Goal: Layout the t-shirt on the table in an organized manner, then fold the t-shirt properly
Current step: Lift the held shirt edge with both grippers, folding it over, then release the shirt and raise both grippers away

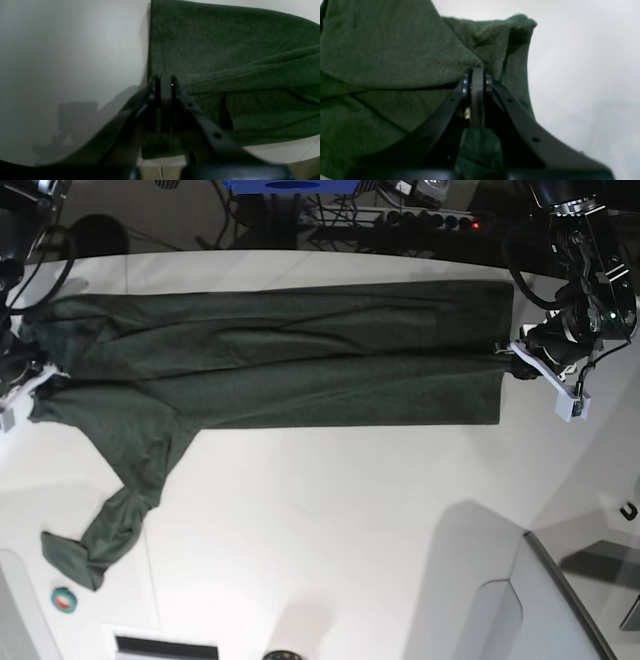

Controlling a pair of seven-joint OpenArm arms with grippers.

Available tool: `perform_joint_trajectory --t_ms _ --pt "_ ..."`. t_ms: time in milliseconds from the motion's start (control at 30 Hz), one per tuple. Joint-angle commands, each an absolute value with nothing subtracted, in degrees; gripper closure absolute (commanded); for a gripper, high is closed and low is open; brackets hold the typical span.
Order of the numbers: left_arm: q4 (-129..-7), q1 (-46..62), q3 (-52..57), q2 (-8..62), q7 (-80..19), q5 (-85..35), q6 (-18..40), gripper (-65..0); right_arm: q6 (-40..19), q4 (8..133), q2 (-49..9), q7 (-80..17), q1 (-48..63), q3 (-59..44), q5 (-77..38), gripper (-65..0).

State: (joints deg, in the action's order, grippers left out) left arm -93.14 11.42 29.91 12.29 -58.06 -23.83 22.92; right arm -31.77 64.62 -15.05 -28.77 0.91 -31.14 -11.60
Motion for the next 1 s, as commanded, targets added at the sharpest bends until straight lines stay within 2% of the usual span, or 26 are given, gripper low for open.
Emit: perform_joint_trajectory --t_ms 0,733,800,967 --pt "-94.0 11.0 30.2 12.6 -57.3 -24.0 23.2 0.0 -32.0 65.9 -16.4 -27.6 0.1 -31.3 -12.2 0.0" --pt "-91.4 11.0 30.2 12.7 -57.2 -24.0 23.2 0.0 -31.8 65.7 -16.3 -29.1 0.4 -31.1 -12.2 -0.5" --pt "-91.6 11.0 30.2 12.7 -57.3 -24.0 23.2 0.0 -31.8 65.9 -16.3 -29.4 0.4 -31.1 -12.2 -4.4" --pt "-91.6 11.0 30.4 12.8 -57.4 -24.0 22.9 0.0 -31.9 67.0 -16.3 -31.3 0.4 -31.6 -12.2 -23.6"
